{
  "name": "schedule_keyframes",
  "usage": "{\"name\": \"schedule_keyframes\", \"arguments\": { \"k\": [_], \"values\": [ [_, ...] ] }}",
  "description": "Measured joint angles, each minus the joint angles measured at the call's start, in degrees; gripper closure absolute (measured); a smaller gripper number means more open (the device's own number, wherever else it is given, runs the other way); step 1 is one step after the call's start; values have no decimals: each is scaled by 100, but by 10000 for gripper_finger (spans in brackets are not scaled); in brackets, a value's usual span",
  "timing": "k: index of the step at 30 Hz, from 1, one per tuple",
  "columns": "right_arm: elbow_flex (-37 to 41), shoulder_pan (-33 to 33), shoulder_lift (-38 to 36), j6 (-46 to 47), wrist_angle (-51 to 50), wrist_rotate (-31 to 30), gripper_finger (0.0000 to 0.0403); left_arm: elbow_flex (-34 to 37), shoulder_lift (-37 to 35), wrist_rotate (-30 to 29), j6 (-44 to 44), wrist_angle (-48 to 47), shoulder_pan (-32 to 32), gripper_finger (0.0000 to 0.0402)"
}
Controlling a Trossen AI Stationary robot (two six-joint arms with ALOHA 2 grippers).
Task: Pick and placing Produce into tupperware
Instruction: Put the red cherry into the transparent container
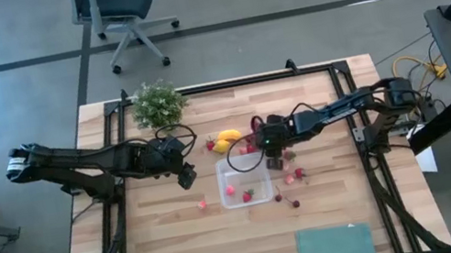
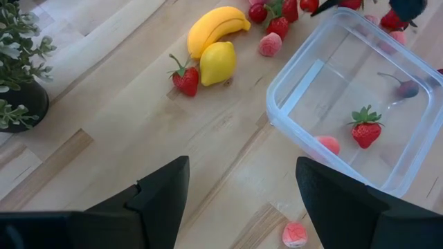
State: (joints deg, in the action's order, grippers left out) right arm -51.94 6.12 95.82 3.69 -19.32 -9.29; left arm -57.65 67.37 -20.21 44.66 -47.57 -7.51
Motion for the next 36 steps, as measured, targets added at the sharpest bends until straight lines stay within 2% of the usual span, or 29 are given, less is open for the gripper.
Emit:
{"name": "schedule_keyframes", "arguments": {
  "k": [9,16,21,29,36],
  "values": [
    [-16,0,-1017,318,-408,-275,287,0,0,-48,-2,7,0,151],
    [-16,-233,-1574,646,-448,358,289,0,0,-133,0,12,4,151],
    [-82,-441,-1445,895,-405,560,288,0,0,-133,2,19,4,151],
    [-605,-769,-766,635,-257,1359,285,0,0,-109,0,17,2,151],
    [-787,-843,-308,1354,-267,1419,243,85,0,109,-205,-245,-110,151]
  ]
}}
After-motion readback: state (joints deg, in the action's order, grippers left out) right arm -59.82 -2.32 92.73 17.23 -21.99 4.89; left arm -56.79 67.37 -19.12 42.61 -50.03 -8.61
